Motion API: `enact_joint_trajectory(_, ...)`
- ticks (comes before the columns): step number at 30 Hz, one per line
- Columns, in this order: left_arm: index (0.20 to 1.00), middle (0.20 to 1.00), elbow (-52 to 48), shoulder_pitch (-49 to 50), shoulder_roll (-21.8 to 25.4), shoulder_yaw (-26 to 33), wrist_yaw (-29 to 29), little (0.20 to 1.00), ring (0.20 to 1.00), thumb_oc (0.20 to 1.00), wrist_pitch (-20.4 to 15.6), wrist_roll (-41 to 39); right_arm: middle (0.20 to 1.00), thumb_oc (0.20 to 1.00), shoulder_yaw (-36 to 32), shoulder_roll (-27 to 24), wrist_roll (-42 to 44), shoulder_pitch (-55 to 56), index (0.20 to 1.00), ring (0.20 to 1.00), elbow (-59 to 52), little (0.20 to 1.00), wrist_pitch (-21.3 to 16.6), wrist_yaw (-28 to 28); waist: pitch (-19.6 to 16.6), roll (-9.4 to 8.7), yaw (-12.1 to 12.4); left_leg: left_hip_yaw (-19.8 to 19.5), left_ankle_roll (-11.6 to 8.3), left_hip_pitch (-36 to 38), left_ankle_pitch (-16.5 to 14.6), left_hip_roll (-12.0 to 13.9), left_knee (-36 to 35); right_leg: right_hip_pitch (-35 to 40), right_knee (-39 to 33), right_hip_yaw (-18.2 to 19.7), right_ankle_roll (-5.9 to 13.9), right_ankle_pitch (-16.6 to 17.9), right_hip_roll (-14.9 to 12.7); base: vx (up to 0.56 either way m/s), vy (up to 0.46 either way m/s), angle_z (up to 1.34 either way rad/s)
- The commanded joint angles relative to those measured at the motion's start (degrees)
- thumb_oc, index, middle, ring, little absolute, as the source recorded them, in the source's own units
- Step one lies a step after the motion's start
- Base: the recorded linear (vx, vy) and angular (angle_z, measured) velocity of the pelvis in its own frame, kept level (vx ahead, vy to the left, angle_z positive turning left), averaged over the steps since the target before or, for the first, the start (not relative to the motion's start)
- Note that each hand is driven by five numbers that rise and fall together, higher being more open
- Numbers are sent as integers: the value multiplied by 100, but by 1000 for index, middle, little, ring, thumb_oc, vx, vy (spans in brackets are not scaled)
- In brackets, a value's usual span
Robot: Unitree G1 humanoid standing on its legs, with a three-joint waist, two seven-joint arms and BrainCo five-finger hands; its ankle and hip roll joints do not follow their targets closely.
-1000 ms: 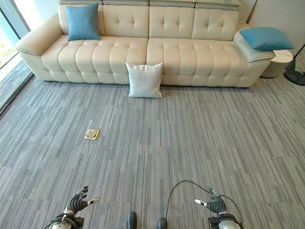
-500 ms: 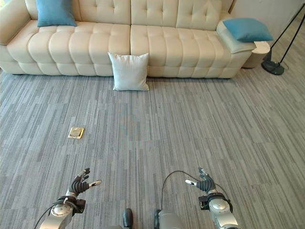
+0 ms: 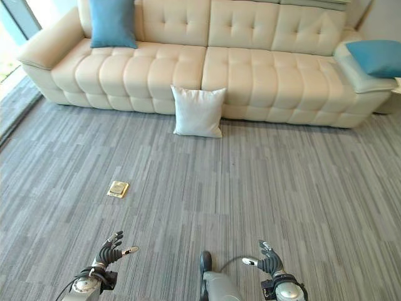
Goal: Pick up all the scattered cushions and arrange them neatly on the sofa.
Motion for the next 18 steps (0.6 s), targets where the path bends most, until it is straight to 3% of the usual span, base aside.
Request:
enact_joint_trajectory(1, 1000, 1000, -252, -392, 275, -95, -72, 1000, 1000, 1000, -178, 18, 1000, 1000, -148, -198, 36, -127, 1000, 1000, -354, 1000, -170, -26, 197, -445, 51, 881, 288, -32, 799, 303, -707, 401, 142, 256, 747, -576, -322, 561, -138, -19)
enact_joint_trajectory(2, 1000, 1000, -368, -356, 346, -109, -78, 1000, 1000, 1000, -188, 20, 1000, 1000, -192, -254, 18, -105, 1000, 1000, -462, 1000, -176, -47, 274, -510, 180, 1073, 348, -541, 561, 289, -1168, 732, 15, 330, 802, -663, -380, 574, -59, -36)
enact_joint_trajectory(5, 1000, 1000, -413, -301, 392, -73, -63, 1000, 1000, 1000, -184, 16, 1000, 1000, -221, -260, 1, -109, 1000, 1000, -475, 1000, -182, -74, 289, -496, 270, 1154, 280, -848, 718, 326, -2089, 1006, -90, 405, 862, -840, -383, 341, 24, -17)
enact_joint_trajectory(7, 1000, 1000, -445, -212, 404, 16, -23, 1000, 1000, 1000, -180, 19, 1000, 1000, -237, -259, -29, -140, 1000, 1000, -446, 1000, -172, -124, 283, -412, 404, 1030, 140, -1141, 1204, 311, -3002, 1372, -193, 549, 918, -1029, -290, 518, 99, -30)
enact_joint_trajectory(9, 1000, 1000, -466, -185, 388, 37, -8, 1000, 1000, 1000, -174, 5, 1000, 1000, -253, -244, -38, -162, 1000, 1000, -430, 1000, -165, -136, 256, -387, 463, 980, 103, -1217, 1327, 317, -3373, 1526, -227, 609, 937, -1091, -286, 568, 157, -41)
enact_joint_trajectory(10, 1000, 1000, -470, -72, 358, 166, 51, 1000, 1000, 1000, -167, -10, 1000, 1000, -269, -217, -118, -170, 1000, 1000, -417, 1000, -136, -129, 164, -391, 604, 960, 41, -1566, 1567, 351, -3972, 1975, -254, 877, 1021, -1259, -321, 795, 265, -46)
enact_joint_trajectory(12, 1000, 1000, -435, 51, 358, 224, 17, 1000, 1000, 1000, -140, 53, 1000, 1000, -299, -163, -241, -97, 1000, 1000, -466, 1000, -91, -37, -22, -402, 708, 971, 84, -1566, 1833, 385, -3699, 2318, -58, 1089, 1139, -1315, -465, 1038, 435, -41)
enact_joint_trajectory(14, 1000, 1000, -340, -4, 363, 216, 27, 1000, 1000, 1000, -122, 108, 1000, 1000, -268, -82, -304, -90, 1000, 1000, -475, 1000, -91, 5, -101, -523, 721, 984, 203, -1545, 1752, 236, -3325, 2172, 423, 1172, 1292, -886, -650, 656, 324, -105)
enact_joint_trajectory(16, 1000, 1000, -347, -105, 439, 193, 57, 1000, 1000, 1000, -105, 119, 1000, 1000, -147, 55, -287, -202, 1000, 1000, -482, 1000, -102, 23, -73, -693, 745, 1143, 365, -1356, 1443, 183, -3069, 1674, 1548, 1191, 1556, 316, -918, 461, 213, -49)
enact_joint_trajectory(17, 1000, 1000, -370, -171, 508, 182, 85, 1000, 1000, 1000, -97, 118, 1000, 1000, -86, 104, -280, -277, 1000, 1000, -517, 1000, -89, 11, -12, -720, 721, 1212, 466, -1150, 1265, 171, -3007, 1458, 2038, 1101, 1566, 669, -1031, 415, 195, -44)
enact_joint_trajectory(18, 1000, 1000, -376, -244, 539, 136, 125, 1000, 1000, 1000, -90, 134, 1000, 1000, -37, 133, -279, -364, 1000, 1000, -531, 1000, -108, -19, 22, -684, 728, 1270, 526, -991, 1131, 200, -2993, 1248, 2290, 993, 1543, 788, -1097, 414, 214, -25)
